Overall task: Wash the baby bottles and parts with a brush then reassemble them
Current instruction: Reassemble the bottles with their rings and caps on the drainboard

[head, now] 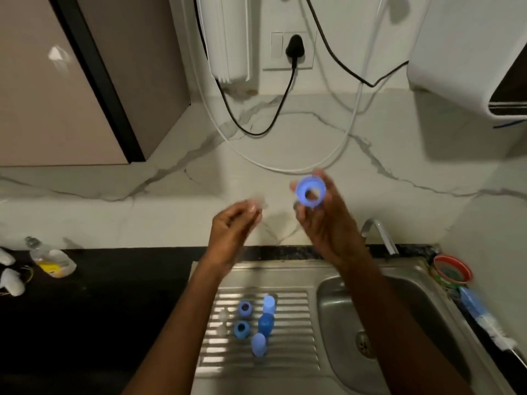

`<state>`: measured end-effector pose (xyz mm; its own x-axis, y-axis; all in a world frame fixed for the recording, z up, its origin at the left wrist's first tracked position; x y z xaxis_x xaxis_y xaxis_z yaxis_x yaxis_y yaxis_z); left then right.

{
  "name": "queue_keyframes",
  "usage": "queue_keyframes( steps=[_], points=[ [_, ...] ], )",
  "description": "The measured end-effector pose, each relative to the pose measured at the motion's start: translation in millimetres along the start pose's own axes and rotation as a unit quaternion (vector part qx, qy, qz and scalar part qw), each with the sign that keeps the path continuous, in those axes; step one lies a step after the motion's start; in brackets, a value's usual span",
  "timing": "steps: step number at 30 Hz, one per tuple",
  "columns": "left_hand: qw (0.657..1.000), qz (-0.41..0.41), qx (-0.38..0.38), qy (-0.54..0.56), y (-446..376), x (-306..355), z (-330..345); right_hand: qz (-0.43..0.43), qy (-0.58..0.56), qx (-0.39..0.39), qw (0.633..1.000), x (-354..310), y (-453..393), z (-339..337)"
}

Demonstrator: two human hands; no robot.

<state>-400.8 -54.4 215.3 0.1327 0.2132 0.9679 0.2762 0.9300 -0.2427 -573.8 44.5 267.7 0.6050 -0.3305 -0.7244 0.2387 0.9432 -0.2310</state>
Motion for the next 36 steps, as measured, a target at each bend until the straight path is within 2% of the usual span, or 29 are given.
queue_keyframes(
  steps=[1, 2, 3, 4, 5, 8, 12, 15, 19, 22, 26, 29, 32, 36],
  points=[
    [0.998, 0.012, 0.005, -0.064, 6, -13, -4, 0.014, 0.114, 0.029, 0.993, 18, 9, -18],
    [0.987, 0.023, -0.011, -0.161, 12, -33, -9, 0.011, 0.347, 0.042, 0.937, 42, 18, -41],
    [0.966, 0.019, -0.032, -0.254, 20, -53, -12, 0.032, 0.556, 0.037, 0.830, 67, 27, -65],
    [0.950, 0.002, -0.035, -0.311, 29, -70, -16, 0.065, 0.663, 0.051, 0.744, 90, 35, -88],
    [0.943, -0.017, -0.024, -0.332, 40, -81, -19, 0.085, 0.690, 0.079, 0.714, 105, 45, -100],
    [0.955, -0.059, 0.037, -0.287, 61, -91, -15, 0.111, 0.541, 0.175, 0.815, 128, 64, -97],
    [0.974, -0.074, 0.025, -0.212, 78, -79, -1, 0.048, 0.476, 0.180, 0.860, 128, 71, -76],
    [0.980, -0.071, 0.020, -0.185, 87, -73, 3, 0.029, 0.475, 0.181, 0.861, 130, 76, -75],
    [0.989, -0.077, -0.025, -0.127, 88, -78, -2, 0.033, 0.453, 0.205, 0.867, 133, 80, -80],
    [0.982, -0.119, -0.050, -0.139, 86, -86, -5, 0.032, 0.453, 0.220, 0.863, 134, 81, -80],
    [0.981, -0.098, -0.067, -0.151, 82, -90, -8, 0.025, 0.457, 0.211, 0.864, 136, 80, -80],
    [0.980, -0.135, -0.091, -0.113, 82, -89, -12, 0.015, 0.470, 0.213, 0.856, 138, 81, -79],
    [0.978, -0.184, -0.062, -0.080, 79, -87, -10, 0.016, 0.476, 0.201, 0.856, 140, 81, -74],
    [0.979, -0.139, -0.028, -0.148, 75, -79, -7, -0.008, 0.513, 0.184, 0.839, 141, 79, -64]
  ],
)
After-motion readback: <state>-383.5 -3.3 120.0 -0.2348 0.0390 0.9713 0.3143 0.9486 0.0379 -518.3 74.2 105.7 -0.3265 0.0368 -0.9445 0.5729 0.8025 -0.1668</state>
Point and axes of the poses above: each hand's wrist, its own y-axis away from the middle knuckle, its own z-axis out of the palm, x = y × z, the point moved 2 cm from there along -y, towards the middle knuckle, and after that the axes turned 6 degrees about x, right-handed, at the moved point
